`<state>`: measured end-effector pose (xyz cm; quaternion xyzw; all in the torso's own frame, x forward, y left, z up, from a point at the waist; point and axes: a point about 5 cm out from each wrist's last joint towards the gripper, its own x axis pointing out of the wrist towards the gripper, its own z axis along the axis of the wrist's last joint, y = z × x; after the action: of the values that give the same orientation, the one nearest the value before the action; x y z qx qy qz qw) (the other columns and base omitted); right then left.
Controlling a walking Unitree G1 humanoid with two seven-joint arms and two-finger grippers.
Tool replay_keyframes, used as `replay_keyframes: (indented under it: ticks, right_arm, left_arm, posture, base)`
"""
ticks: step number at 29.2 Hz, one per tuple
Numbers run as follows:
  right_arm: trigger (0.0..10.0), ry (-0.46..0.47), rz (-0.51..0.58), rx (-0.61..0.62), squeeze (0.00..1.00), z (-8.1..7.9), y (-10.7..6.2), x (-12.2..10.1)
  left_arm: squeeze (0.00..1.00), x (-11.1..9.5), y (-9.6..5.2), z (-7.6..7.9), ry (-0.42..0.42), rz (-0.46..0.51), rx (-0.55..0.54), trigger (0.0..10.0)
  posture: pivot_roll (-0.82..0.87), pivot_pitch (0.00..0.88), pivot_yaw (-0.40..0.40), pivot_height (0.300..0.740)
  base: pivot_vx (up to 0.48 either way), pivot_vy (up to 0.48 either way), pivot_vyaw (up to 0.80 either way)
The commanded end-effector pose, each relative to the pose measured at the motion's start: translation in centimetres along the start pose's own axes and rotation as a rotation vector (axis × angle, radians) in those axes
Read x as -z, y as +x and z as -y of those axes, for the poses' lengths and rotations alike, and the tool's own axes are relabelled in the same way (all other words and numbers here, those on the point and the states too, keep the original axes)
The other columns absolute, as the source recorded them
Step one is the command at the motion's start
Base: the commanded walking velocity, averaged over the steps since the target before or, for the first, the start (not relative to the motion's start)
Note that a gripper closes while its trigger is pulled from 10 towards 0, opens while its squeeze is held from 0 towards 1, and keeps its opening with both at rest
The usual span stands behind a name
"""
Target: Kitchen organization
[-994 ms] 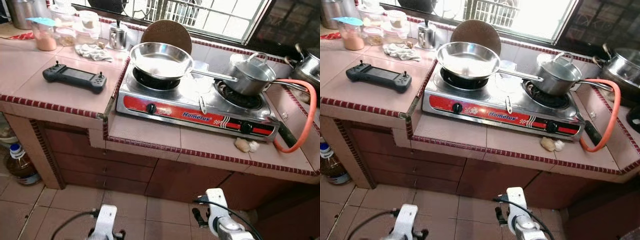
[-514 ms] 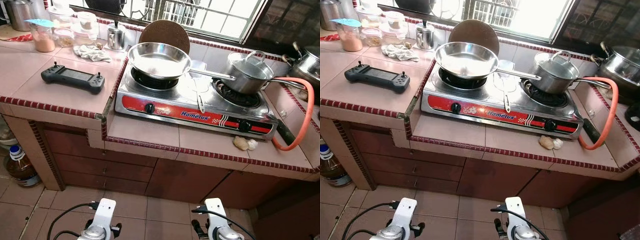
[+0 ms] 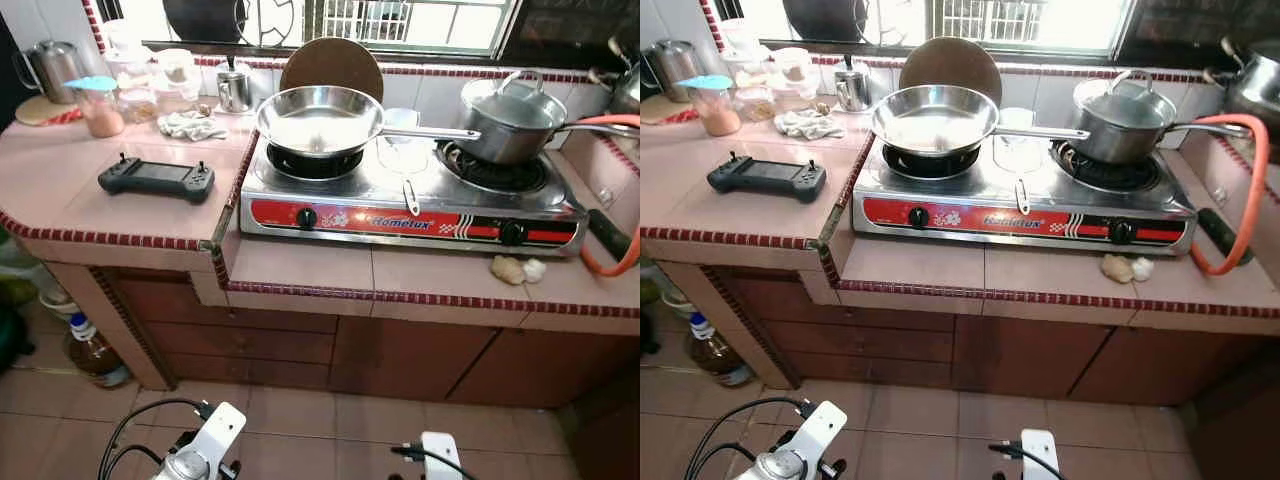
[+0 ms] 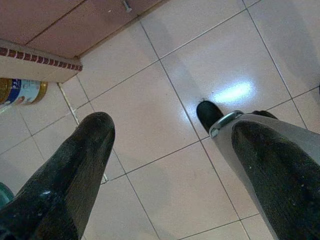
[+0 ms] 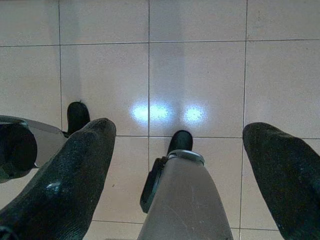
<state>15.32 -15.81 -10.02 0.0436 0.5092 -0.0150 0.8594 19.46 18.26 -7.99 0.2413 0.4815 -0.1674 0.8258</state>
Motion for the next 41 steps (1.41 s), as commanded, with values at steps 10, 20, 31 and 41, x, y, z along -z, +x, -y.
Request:
replay_keyframes:
  ticks: [10, 20, 31, 41]
  right_arm:
    - [10.0, 0.031, 0.016, 0.034, 0.00, 2.8, -0.3, -0.5]
    - [10.0, 0.153, 0.086, 0.070, 0.00, 3.4, -0.3, -1.4]
    - [10.0, 0.155, 0.207, -0.018, 0.00, 2.6, -0.3, -3.6]
    - [10.0, 0.105, 0.251, -0.080, 0.00, 2.6, -0.3, -5.1]
  left_arm:
    - [0.00, -0.5, 0.3, 3.9, 0.031, 0.022, 0.082, 10.0]
    - [0.00, -1.3, 0.3, 4.9, 0.075, 0.025, 0.138, 10.0]
    - [0.00, -2.6, 0.4, 2.5, -0.337, 0.115, -0.074, 10.0]
    - [0.00, -3.6, 0.2, 1.6, -0.271, 0.181, -0.102, 10.0]
  posture:
    - [0.11, 0.000, -0.019, 0.740]
    - [0.03, 0.000, 0.048, 0.740]
    - [0.14, 0.000, -0.063, 0.740]
    - [0.20, 0.000, -0.125, 0.740]
  base:
    - [0.000, 0.000, 0.00]
    - [0.000, 0.000, 0.00]
    - [0.000, 0.000, 0.00]
    - [0.000, 0.000, 0.00]
